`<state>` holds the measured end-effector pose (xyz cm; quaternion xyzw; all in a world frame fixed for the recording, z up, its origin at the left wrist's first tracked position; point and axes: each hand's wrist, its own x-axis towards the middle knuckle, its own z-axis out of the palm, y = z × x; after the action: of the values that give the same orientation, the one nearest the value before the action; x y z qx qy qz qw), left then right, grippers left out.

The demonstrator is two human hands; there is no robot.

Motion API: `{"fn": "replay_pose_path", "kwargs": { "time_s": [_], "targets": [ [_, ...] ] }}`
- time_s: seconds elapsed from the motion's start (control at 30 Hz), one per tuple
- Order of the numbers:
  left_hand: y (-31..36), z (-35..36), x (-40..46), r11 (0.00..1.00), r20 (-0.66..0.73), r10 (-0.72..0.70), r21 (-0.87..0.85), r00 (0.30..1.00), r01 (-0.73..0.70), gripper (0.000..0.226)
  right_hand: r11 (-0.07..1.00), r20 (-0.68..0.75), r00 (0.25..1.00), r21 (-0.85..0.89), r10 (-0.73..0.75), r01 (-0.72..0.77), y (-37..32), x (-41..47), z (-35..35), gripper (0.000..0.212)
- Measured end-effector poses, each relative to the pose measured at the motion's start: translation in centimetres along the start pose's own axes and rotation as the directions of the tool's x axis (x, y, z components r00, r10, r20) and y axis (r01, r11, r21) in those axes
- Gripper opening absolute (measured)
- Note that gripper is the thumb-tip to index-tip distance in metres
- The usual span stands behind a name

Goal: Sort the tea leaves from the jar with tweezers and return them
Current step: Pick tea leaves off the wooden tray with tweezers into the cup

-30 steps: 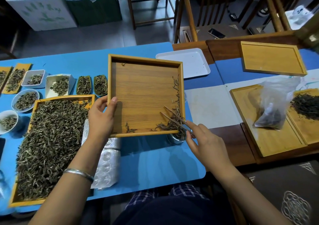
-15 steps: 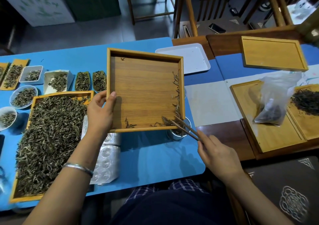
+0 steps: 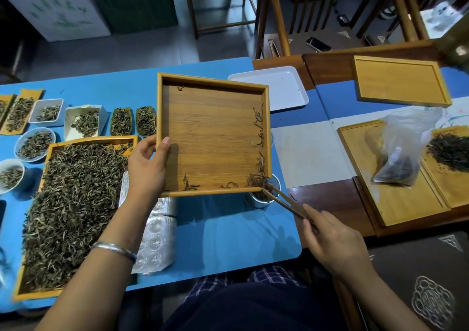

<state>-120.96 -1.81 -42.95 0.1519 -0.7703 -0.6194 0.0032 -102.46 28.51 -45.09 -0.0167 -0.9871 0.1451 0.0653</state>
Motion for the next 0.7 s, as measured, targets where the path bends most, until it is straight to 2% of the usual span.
{"fn": "replay_pose_path", "kwargs": {
  "time_s": [0.17, 0.27, 0.37, 0.47, 0.6, 0.7],
  "targets": [
    [0.4, 0.1, -0.2, 1.0, 0.0, 0.005, -0.002, 1.0, -0.005, 0.033, 0.999, -0.018, 0.999, 0.019, 0.029, -0.029, -0.9, 0.6, -0.7, 0.028],
    [0.6, 0.2, -0.4, 1.0, -0.007, 0.005, 0.001, 1.0, -0.005, 0.034, 0.999, -0.009, 0.999, 0.026, 0.034, -0.034, -1.5, 1.2, -0.9, 0.032],
    [0.7, 0.2, -0.4, 1.0, -0.005, 0.006, 0.008, 1.0, -0.006, 0.032, 1.0, -0.047, 0.999, -0.006, 0.001, -0.001, -1.6, 1.6, -0.8, 0.025],
    [0.7, 0.2, -0.3, 1.0, -0.005, 0.003, 0.008, 1.0, -0.003, 0.032, 1.0, -0.059, 0.998, 0.004, -0.017, 0.017, -1.9, 2.4, -0.6, 0.031],
    [0.7, 0.2, -0.2, 1.0, 0.001, 0.006, 0.01, 1.0, -0.006, 0.027, 0.999, -0.036, 0.999, 0.003, -0.032, 0.032, -2.6, 4.2, -0.5, 0.03],
    [0.8, 0.2, 0.0, 1.0, 0.003, 0.005, 0.008, 1.0, -0.005, 0.031, 0.992, -0.014, 0.993, 0.042, -0.115, 0.116, -3.8, 6.1, -0.6, 0.03]
  ]
}}
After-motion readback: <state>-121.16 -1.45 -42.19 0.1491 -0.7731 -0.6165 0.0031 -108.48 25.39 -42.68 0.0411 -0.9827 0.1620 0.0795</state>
